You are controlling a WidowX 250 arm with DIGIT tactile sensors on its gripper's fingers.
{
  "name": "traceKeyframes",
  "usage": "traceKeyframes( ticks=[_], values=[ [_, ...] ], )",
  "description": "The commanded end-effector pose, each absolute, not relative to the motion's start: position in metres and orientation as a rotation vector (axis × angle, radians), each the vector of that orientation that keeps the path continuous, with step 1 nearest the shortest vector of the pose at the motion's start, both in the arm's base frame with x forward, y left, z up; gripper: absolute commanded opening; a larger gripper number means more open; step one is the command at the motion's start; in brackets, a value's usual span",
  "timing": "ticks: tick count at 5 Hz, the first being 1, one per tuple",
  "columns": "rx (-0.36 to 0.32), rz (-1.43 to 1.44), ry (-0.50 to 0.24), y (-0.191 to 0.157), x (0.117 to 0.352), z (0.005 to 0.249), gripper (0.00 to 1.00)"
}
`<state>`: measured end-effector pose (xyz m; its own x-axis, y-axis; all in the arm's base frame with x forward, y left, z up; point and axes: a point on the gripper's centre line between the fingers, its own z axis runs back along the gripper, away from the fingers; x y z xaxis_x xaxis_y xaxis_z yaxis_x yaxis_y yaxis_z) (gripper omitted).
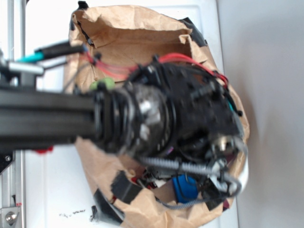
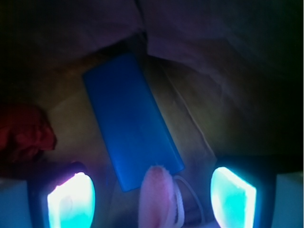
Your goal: Grab the blue block.
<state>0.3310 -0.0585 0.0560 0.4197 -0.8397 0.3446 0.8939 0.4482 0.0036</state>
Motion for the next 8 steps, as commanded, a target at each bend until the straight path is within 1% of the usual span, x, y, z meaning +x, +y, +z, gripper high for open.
traceKeyframes(
  ticks=[1, 2, 3, 4, 5, 6, 7, 8],
  values=[
    [-0.183, -1.244, -0.43, -0.069, 0.314, 0.08, 1.0],
    [-0.116, -1.314, -0.45, -0.074, 0.31, 0.07, 1.0],
    [-0.108, -1.323, -0.448, -0.079, 0.331, 0.068, 1.0],
    [-0.126, -1.292, -0.449, -0.084, 0.352, 0.072, 1.0],
    [-0.121, -1.263, -0.449, -0.09, 0.359, 0.068, 1.0],
    [-0.136, -1.274, -0.415, -0.104, 0.34, 0.06, 1.0],
    [-0.152, -1.287, -0.384, -0.108, 0.326, 0.057, 1.0],
    [-0.151, -1.316, -0.373, -0.101, 0.33, 0.054, 1.0]
  ],
)
